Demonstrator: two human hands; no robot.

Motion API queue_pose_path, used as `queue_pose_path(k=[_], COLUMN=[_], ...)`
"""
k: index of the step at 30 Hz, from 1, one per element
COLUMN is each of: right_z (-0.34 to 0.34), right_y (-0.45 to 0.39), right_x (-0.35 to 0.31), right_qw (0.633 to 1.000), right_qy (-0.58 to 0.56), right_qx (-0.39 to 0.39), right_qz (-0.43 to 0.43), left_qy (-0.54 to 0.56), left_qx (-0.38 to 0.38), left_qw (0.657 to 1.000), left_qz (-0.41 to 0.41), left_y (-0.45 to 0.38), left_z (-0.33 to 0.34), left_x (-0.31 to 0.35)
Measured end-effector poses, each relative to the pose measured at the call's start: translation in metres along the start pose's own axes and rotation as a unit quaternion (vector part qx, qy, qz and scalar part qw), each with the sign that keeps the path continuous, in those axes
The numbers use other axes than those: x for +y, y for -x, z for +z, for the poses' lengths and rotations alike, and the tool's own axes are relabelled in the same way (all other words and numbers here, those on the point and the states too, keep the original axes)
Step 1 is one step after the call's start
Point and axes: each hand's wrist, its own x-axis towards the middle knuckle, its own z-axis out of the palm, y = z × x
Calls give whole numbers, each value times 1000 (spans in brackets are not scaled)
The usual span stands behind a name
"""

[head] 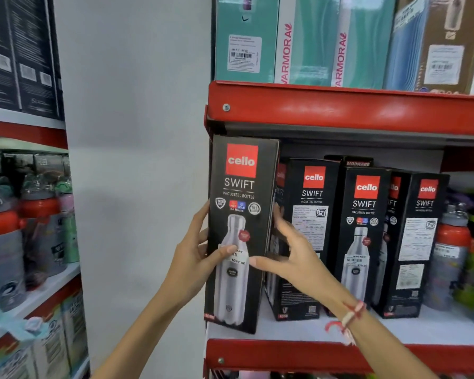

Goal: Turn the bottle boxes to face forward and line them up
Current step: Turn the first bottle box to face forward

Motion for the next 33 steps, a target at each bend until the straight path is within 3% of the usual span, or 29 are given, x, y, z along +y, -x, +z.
queue_pose_path(k=[7,28,30,33], right_z=[-2,5,-2,-14], right_y=[-3,0,6,13], right_x=[10,24,20,19], right_qw=[999,991,987,943], right_qy=[38,97,101,143], right_qx=[-12,89,128,294], right_qz=[23,6,-11,-59], left_qy=[-58,-148,-143,-175], left_qx=[63,94,110,184], left_qw=[996,983,981,966], left_qz=[-10,-55,-69,-52], left_y=[8,8,11,15], left_z=[34,54,56,60], left_x=[-10,0,-1,2])
